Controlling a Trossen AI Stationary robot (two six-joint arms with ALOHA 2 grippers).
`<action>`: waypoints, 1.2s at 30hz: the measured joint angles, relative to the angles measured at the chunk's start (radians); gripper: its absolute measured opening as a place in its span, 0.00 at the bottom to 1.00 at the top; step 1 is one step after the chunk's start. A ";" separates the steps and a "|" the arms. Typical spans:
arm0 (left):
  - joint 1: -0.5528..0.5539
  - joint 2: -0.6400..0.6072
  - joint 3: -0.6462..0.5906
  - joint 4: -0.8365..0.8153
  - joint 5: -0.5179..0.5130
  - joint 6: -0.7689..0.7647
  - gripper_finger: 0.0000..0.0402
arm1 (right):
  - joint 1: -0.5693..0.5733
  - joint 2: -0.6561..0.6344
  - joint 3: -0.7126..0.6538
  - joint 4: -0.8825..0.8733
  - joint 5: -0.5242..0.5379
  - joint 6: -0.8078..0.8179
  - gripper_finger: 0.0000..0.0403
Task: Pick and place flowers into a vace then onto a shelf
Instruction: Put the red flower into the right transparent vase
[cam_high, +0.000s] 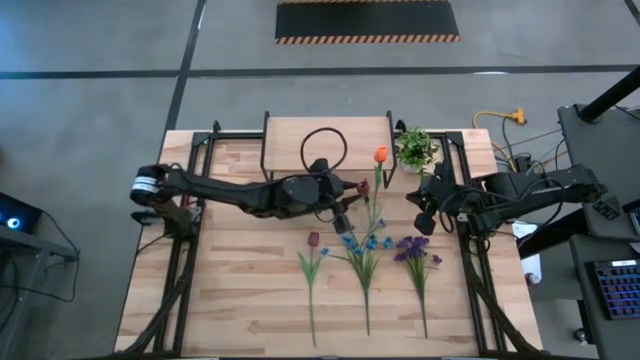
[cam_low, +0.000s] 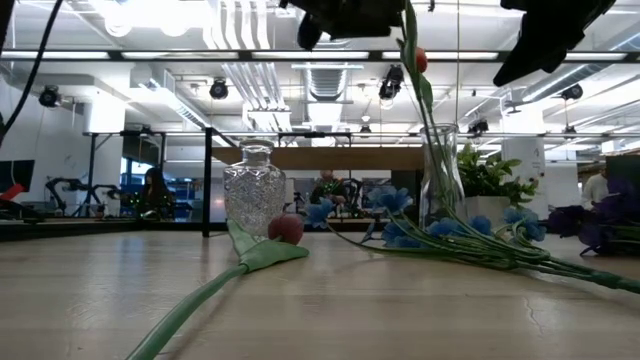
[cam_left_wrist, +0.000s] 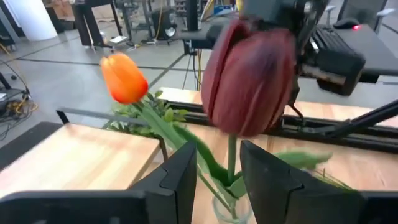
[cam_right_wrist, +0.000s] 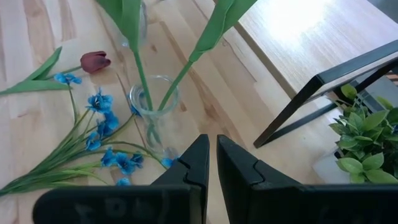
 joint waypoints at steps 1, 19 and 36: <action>0.000 -0.013 -0.003 -0.011 0.000 0.000 0.27 | 0.000 0.000 -0.002 0.000 0.000 0.000 0.06; -0.026 -0.274 -0.007 -0.545 0.119 -0.211 0.27 | 0.000 0.000 -0.012 0.003 0.000 -0.005 0.06; -0.263 -0.222 -0.063 -0.810 0.049 -1.013 0.27 | 0.000 0.000 -0.017 -0.002 -0.051 -0.080 0.06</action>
